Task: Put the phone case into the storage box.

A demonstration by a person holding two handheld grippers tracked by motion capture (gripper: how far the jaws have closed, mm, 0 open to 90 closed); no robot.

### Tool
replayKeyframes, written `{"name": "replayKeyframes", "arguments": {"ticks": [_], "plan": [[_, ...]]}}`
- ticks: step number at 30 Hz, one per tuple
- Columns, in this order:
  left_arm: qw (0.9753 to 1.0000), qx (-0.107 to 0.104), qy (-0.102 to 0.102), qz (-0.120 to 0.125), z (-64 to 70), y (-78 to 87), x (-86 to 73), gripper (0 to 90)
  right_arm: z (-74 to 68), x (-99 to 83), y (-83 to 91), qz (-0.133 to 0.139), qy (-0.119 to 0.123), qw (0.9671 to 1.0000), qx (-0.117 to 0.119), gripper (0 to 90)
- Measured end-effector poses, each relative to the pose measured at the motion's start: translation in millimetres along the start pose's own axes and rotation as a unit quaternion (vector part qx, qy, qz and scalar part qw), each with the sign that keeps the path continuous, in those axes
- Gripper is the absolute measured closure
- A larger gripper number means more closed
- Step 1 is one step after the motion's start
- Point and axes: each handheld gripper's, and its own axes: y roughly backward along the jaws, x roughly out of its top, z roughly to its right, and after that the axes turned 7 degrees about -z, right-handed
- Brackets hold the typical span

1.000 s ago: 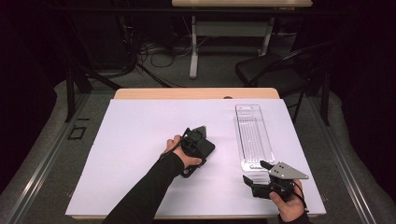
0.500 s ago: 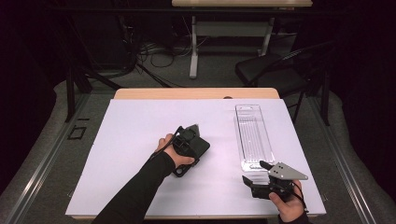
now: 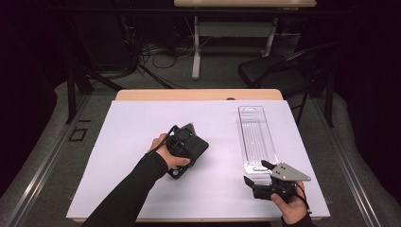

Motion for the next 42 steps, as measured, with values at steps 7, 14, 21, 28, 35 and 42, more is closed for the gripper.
{"name": "replayKeyframes", "arguments": {"ticks": [7, 14, 21, 28, 35, 42], "plan": [[1.0, -0.005, 0.0, 0.002, -3.4, 8.0, -7.0, 14.2, -1.7, 9.4, -0.6, -0.002, 0.004, 1.0, 0.006, 14.3], [0.9999, -0.01, -0.007, 0.01, -4.6, 19.7, -15.0, 14.2, -6.1, 22.7, -7.3, -0.007, 0.019, 0.9997, 0.016, 14.3], [0.9999, -0.009, -0.013, 0.008, -3.1, 25.0, -19.1, 14.2, -12.7, 33.7, -16.7, -0.011, 0.04, 0.9988, 0.027, 14.3], [0.9997, -0.01, -0.022, 0.004, -1.9, 31.4, -22.5, 14.2, -18.1, 47.6, -29.7, -0.019, 0.057, 0.9973, 0.041, 14.3], [0.9996, -0.01, -0.025, -0.003, -1.5, 33.2, -23.5, 14.2, -23.4, 61.0, -41.6, -0.028, 0.091, 0.9936, 0.061, 14.4], [0.9996, -0.009, -0.027, -0.006, -1.7, 36.1, -23.4, 14.2, -31.6, 76.1, -52.5, -0.036, 0.135, 0.9877, 0.07, 14.4]]}}
